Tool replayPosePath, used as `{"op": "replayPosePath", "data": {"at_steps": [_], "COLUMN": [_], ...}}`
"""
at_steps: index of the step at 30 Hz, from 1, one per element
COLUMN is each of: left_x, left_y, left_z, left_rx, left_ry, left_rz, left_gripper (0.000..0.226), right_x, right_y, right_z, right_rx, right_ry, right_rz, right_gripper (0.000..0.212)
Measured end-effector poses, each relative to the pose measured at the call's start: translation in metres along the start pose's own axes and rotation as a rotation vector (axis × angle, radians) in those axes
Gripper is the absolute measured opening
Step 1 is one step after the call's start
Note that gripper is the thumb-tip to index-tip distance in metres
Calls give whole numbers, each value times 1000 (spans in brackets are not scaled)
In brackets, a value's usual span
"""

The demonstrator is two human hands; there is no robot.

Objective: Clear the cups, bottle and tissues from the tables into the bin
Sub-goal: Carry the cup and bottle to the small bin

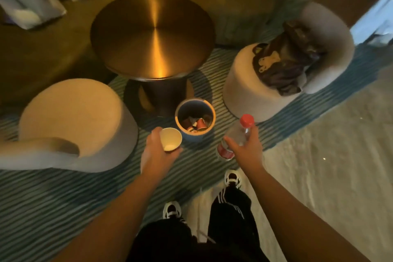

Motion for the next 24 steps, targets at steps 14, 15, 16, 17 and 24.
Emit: {"op": "replayPosePath", "data": {"at_steps": [14, 15, 16, 17, 24], "left_x": [100, 108, 117, 127, 207], "left_y": [69, 70, 69, 66, 16], "left_z": [157, 161, 165, 168, 199], "left_rx": [-13, -18, -22, -22, 6], "left_ry": [273, 275, 274, 271, 241], "left_rz": [-270, -292, -312, -332, -440], "left_gripper": [85, 85, 84, 83, 82], "right_x": [266, 277, 286, 295, 340], "right_y": [25, 23, 23, 23, 40], "right_z": [-35, -31, -25, -18, 73], "right_rx": [-21, -18, -15, -12, 41], "right_ry": [-381, -394, -411, -432, -470], "right_rz": [-77, -79, -86, -93, -62], "right_gripper": [67, 66, 65, 63, 52]}}
Point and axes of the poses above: each hand's wrist, its own x-axis towards the middle knuckle, its own z-axis out of the palm, y = z × x, the point moved 1 cm from there along x, towards the middle knuckle, and after that the axes turned 9 degrees about -x, right-handed, at the moved point
